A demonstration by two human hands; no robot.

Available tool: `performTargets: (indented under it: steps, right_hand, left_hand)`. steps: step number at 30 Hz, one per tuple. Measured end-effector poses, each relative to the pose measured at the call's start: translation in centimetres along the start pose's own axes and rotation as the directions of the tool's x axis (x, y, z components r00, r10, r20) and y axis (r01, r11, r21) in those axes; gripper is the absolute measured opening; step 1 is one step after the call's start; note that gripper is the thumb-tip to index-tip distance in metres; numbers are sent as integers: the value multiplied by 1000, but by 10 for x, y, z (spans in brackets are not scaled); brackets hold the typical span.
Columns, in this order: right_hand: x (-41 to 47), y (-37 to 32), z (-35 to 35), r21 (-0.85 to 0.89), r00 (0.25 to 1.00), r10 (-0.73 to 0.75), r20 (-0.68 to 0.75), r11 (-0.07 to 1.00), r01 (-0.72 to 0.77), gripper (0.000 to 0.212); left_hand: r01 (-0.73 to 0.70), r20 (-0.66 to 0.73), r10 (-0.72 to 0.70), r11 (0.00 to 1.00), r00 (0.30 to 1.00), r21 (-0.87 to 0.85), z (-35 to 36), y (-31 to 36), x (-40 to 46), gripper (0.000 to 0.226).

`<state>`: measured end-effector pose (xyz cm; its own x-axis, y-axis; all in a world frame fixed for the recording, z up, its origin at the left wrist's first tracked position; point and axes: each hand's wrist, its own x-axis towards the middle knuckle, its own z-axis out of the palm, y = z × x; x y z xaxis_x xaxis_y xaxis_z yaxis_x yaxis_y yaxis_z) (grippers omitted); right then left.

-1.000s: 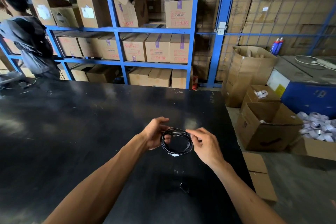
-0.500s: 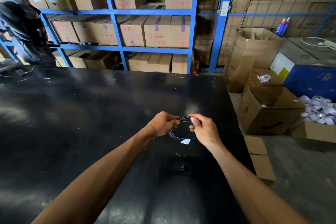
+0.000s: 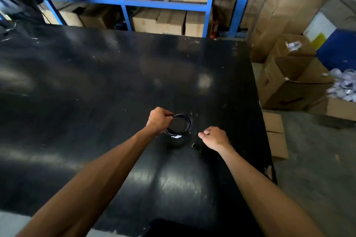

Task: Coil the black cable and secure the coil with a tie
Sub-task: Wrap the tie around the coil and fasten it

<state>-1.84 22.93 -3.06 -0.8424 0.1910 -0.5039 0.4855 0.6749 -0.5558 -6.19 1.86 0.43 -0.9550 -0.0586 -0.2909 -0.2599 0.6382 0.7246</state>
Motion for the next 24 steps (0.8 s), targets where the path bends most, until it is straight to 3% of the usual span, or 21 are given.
performTargets:
  steps: [3,7,13,17,21,24]
  right_hand:
    - [15,26,33,-38,981,182,68,983,-180,32]
    - [23,27,51,239,963,240,122,935,-263,5]
    - [30,-3,20,471,954,293,-70,853,-227,11]
    - [19,-31,-10,781,982,185,44,607,-149,13]
    - [5,-55,-10,790,971,204,121,572,-219,22]
    - [2,-67,-10,850,966,234,111,482,-215,16]
  left_hand:
    - [4,6,-5,999,1000,43,7,-14,-1,27]
    - [3,0,-3,1000,1000,18,13,-23,-1,26]
    - [32,-99,-36,999,994,-39,10,-17,11,35]
    - [29,-181,-47,994,982,-102,12,1,15,23]
    - [-55,-134,37,989,990,-138,20,29,8,18]
    - [-96,-71,88,987,994,-129,20,43,0,24]
